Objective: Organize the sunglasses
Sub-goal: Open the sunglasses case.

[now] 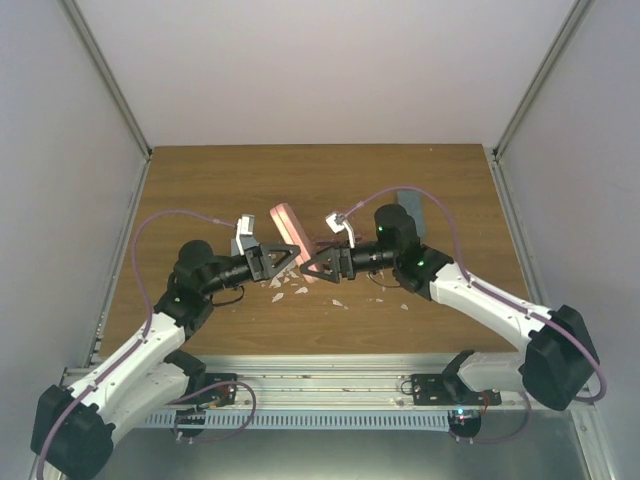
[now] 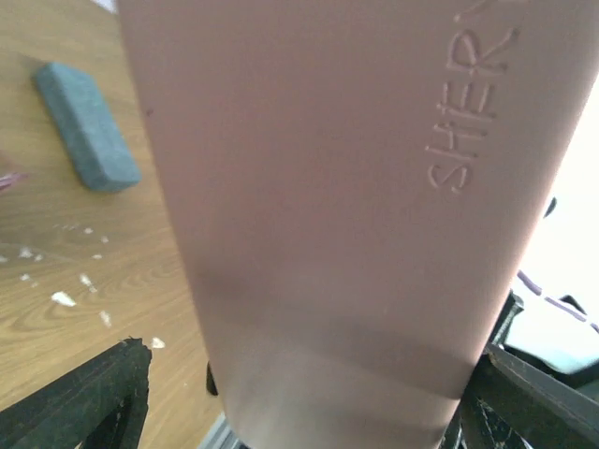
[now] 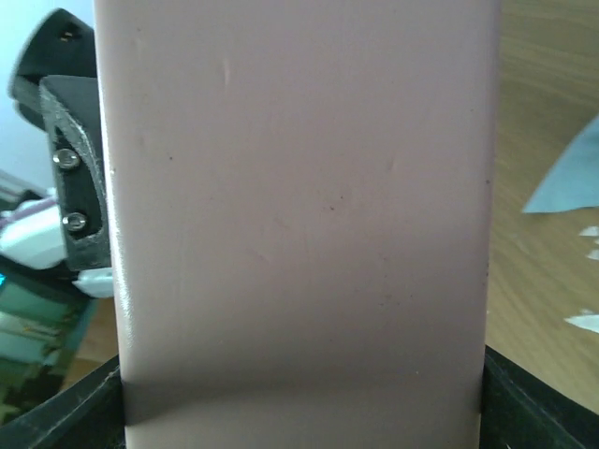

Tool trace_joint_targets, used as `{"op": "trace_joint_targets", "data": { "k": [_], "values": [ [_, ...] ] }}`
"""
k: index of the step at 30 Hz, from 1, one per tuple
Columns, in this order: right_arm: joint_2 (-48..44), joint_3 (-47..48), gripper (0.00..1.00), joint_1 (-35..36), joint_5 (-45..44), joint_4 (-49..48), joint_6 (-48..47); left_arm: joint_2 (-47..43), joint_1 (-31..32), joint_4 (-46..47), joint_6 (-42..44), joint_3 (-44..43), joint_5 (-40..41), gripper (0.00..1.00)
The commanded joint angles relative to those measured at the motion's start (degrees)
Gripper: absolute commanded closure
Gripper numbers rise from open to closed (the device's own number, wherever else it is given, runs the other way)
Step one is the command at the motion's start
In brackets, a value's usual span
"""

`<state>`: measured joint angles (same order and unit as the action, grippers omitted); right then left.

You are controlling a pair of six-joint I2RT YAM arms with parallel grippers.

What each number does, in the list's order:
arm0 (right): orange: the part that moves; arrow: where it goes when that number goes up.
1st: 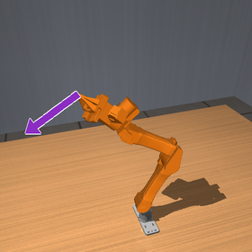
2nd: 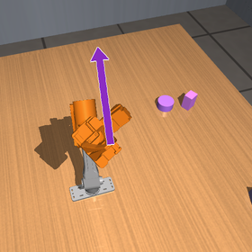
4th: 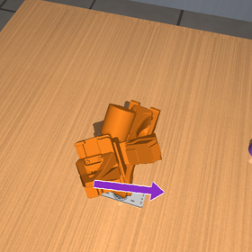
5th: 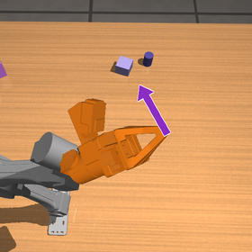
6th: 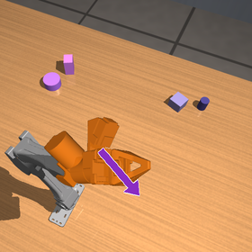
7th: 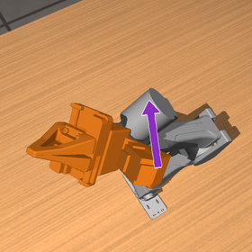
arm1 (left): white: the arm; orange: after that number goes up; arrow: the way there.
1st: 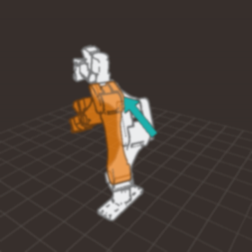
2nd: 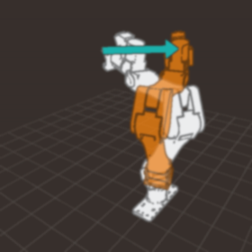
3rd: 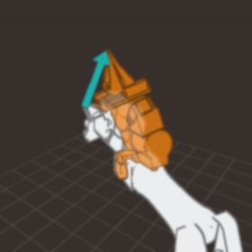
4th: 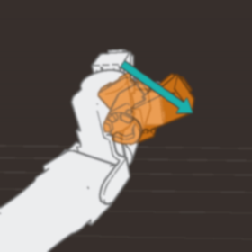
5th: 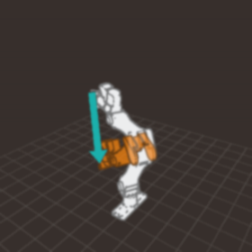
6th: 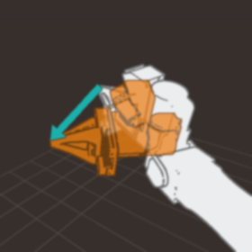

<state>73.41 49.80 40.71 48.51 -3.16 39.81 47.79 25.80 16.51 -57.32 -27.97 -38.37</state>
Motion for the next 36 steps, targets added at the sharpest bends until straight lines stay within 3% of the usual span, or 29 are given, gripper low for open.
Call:
{"op": "trace_joint_targets", "data": {
  "k": [1,7,13,17,20,23,30,36],
  "values": [
    [-2.33,-0.71,0.42,-0.08,9.42,-9.36,6.76,0.39,0.48,8.58,-0.93,-1.42,-2.04,0.13],
    [-3.16,-1.70,0.43,-0.15,12.46,-11.83,9.62,0.49,0.65,15.61,-3.33,-0.17,-3.03,0.20],
    [-3.23,-1.58,0.40,-0.05,12.93,-13.10,11.08,-0.13,1.00,16.89,-3.33,-0.16,-3.57,0.34],
    [-3.09,-1.41,0.33,-0.10,12.74,-13.67,11.62,-0.27,1.08,16.99,-3.24,-0.20,-4.24,0.43],
    [-3.37,-1.05,0.18,-0.13,11.49,-12.53,10.51,-0.24,1.09,16.93,-2.99,-0.49,-4.87,0.47],
    [-3.40,0.13,0.15,-0.11,9.02,-9.91,8.31,-0.44,1.09,16.42,-2.59,-0.66,-5.24,0.48],
    [-2.57,0.93,0.21,-0.10,7.48,-9.61,8.30,-1.00,1.16,15.08,-1.78,-0.60,-5.71,0.51],
    [-3.47,-0.02,0.39,-0.81,5.59,-10.66,9.57,-2.47,1.11,10.43,0.69,-0.38,-4.28,0.49]
  ]
}}
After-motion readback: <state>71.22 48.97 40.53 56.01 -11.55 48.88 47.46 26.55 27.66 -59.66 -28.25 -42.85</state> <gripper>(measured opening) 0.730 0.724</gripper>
